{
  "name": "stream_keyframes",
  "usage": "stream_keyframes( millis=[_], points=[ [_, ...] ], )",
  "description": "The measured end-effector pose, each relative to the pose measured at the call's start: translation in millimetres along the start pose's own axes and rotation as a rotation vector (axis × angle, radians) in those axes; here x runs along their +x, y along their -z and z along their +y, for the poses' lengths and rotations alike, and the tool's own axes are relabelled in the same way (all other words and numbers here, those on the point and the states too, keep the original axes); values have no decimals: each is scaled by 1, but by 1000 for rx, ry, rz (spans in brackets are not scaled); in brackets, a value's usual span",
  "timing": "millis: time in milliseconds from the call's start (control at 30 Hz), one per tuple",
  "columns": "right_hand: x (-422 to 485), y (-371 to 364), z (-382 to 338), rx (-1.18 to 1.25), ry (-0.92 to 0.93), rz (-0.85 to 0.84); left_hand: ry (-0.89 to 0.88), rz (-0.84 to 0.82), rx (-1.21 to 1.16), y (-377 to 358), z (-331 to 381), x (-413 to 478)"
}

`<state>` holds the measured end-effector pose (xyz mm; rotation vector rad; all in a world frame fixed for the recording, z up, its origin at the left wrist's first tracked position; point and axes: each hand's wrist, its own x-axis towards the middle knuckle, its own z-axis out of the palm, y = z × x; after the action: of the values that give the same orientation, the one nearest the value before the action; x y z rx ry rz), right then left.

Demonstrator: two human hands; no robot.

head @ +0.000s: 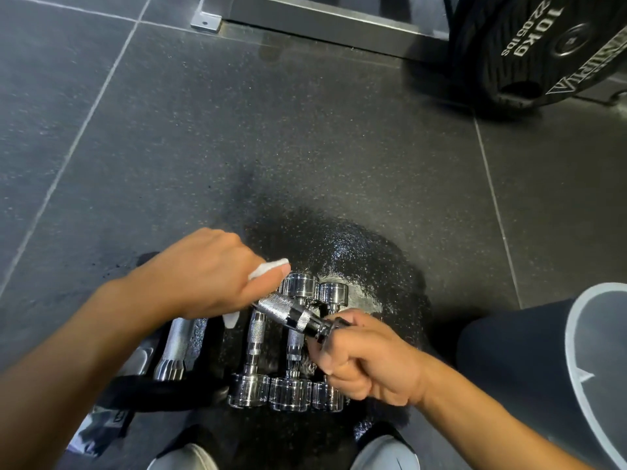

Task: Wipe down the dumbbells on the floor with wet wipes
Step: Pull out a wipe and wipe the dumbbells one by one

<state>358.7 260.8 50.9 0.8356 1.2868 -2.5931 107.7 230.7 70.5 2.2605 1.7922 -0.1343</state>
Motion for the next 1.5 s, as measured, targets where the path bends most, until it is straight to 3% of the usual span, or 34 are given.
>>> stream_keyframes(
  millis=[100,267,367,433,500,600,667,733,800,867,933,1033,1133,1267,1333,1400,1500],
  points=[
    [-6,-3,-17,-287,27,143,21,-85,23,-3,4,0],
    [-10,-7,-26,-702,75,243,75,-179,-232,-2,2,5],
    [-7,-4,-22,-1120,138,298,115,-240,-305,-2,4,11],
    [-6,0,-18,-1283,121,339,185,-238,-508,-7,3,13],
    [-5,0,-15,-1202,94,359,340,-136,-825,-17,-3,16],
    [-2,1,-6,-934,142,411,719,61,-1416,-31,-2,20],
    [1,0,-1,-832,142,457,869,164,-1601,-38,5,24],
    [4,-2,1,-755,140,479,947,319,-1745,-38,13,28],
    [6,-5,4,-651,153,488,997,437,-2044,-33,20,31],
    [8,-5,9,-598,134,536,972,516,-2401,-28,30,32],
    [11,-8,13,-469,113,543,883,571,-2583,-30,37,32],
    [16,-20,15,-18,192,349,650,495,-2626,-26,50,34],
    [23,-26,17,485,137,16,503,413,-2631,-18,61,34],
    [26,-28,17,686,168,-247,255,266,-2627,-15,64,25],
    [25,-30,11,662,147,-248,173,257,-2612,-11,62,23],
    [24,-31,3,481,136,-124,203,253,-2537,-7,61,26],
    [21,-24,-7,-229,221,304,361,207,-2357,-7,62,26]
  ],
)
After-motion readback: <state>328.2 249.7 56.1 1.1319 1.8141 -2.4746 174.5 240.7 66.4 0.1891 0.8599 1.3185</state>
